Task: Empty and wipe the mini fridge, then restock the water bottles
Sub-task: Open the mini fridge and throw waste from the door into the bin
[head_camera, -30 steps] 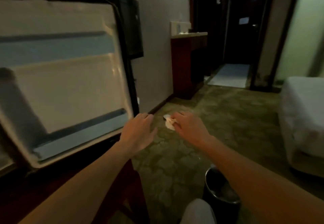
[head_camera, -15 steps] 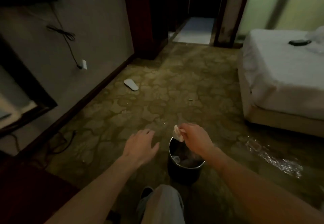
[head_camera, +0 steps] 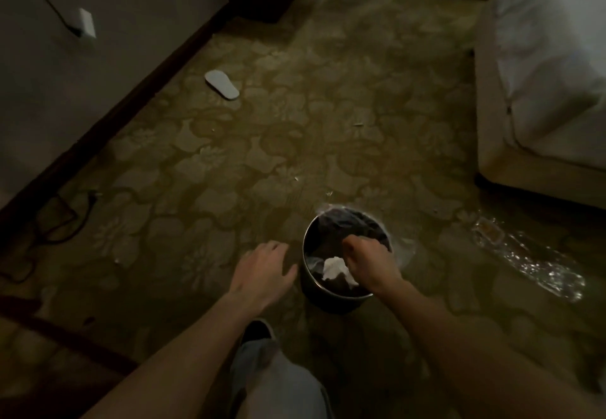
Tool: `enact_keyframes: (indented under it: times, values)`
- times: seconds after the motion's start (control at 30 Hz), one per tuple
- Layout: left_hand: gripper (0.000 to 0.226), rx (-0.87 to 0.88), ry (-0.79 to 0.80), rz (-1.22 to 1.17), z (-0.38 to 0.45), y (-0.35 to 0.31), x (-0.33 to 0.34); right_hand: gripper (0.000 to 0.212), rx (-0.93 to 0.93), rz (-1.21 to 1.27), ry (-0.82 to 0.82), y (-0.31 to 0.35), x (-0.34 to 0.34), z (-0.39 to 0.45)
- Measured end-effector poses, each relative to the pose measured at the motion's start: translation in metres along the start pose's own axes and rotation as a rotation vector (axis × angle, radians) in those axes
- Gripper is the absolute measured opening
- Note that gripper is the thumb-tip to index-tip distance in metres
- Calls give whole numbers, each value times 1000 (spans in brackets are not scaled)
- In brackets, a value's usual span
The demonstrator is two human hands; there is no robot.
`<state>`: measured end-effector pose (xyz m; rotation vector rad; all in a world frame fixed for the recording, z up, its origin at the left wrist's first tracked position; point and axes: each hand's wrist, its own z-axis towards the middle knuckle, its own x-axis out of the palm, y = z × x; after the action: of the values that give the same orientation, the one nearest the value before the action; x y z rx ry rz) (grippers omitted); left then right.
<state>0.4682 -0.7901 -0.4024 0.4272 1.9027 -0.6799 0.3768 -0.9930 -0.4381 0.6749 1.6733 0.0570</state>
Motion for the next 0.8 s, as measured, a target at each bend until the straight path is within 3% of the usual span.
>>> enact_keyframes:
  times: [0.4, 0.8]
  values:
    - [47, 27, -24, 15, -18, -16, -3, 23, -64, -62, 43, 11, -9, -24]
    - [50, -66, -326, 97, -140, -3, -120, 42, -331, -144, -160, 150, -108, -88]
